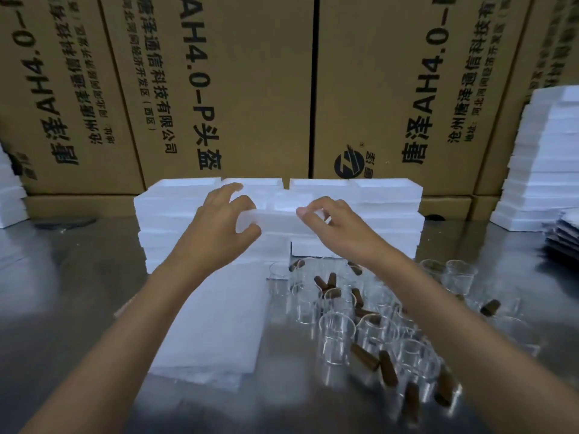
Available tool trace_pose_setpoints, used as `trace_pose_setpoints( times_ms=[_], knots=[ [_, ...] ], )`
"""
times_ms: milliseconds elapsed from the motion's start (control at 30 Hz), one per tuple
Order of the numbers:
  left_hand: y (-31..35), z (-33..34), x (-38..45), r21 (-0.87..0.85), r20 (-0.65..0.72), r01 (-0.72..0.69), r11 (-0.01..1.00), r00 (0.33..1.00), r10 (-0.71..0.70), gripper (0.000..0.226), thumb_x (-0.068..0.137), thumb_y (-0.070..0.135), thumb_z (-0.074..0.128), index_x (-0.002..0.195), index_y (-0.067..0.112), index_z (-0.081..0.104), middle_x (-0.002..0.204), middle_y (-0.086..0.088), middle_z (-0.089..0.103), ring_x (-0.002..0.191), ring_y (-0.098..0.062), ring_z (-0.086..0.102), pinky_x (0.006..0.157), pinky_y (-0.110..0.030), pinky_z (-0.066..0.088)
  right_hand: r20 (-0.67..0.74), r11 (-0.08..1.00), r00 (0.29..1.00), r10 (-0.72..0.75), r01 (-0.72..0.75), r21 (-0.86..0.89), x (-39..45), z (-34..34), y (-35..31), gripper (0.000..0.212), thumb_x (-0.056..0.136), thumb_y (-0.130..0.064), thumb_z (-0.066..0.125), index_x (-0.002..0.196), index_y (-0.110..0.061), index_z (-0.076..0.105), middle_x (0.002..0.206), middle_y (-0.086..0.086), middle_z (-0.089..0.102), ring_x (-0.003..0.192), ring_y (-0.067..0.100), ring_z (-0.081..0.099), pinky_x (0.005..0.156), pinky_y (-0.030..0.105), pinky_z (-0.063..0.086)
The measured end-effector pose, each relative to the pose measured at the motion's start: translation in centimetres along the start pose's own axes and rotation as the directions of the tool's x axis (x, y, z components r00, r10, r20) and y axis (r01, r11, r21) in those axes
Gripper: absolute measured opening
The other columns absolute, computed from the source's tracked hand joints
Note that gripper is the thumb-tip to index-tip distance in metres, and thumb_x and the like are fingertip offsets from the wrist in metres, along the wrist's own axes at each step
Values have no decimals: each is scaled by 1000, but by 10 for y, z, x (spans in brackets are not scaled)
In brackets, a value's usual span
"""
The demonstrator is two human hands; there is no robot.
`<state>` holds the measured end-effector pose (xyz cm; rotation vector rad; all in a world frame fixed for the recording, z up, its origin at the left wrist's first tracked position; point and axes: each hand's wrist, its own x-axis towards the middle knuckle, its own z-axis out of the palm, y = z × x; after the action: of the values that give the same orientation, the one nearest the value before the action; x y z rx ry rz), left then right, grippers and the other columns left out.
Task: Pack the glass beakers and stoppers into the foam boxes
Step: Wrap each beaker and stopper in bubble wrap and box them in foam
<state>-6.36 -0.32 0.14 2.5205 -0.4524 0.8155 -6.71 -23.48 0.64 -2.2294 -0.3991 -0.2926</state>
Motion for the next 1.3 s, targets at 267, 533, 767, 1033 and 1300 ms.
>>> trace_pose_setpoints(
  times_ms=[267,533,767,1033,1300],
  knots=[
    [41,-53,-118,39,178,-154,987,973,144,16,86,52,61,92,40,53,106,19,49,100,-4,43,80,-24,35,156,992,983,98,-84,-93,-89,-8,-9,32,90,-76,32,109,-55,46,102,4,68,80,7,66,68,25,46],
    [25,-21,-197,22,476,-154,988,871,125,24,89,55,57,87,36,44,93,19,45,97,1,40,82,-17,34,166,975,974,152,-120,-186,-120,20,38,34,98,-46,52,128,-32,50,102,-16,59,94,6,60,82,28,49],
    [15,16,-212,-51,514,-74,996,853,90,24,90,56,55,92,33,50,94,22,47,96,4,40,86,-19,38,-8,836,994,109,-95,-541,-137,26,64,38,95,-48,52,126,-26,50,125,-7,54,123,16,43,103,40,33],
    [-7,50,-177,54,409,-36,998,912,11,21,99,43,50,117,35,54,122,23,50,121,-3,42,89,-25,21,4,703,989,150,-104,-704,-137,25,82,34,91,-58,48,102,-26,47,116,-7,48,116,16,40,101,37,33],
    [2,37,-155,70,63,-130,989,990,126,27,93,45,50,108,27,64,108,11,59,101,-15,52,81,-33,32,56,632,993,105,-23,-775,-139,39,82,35,93,-52,46,108,-26,64,136,-3,45,132,19,34,108,40,29]
  ],
)
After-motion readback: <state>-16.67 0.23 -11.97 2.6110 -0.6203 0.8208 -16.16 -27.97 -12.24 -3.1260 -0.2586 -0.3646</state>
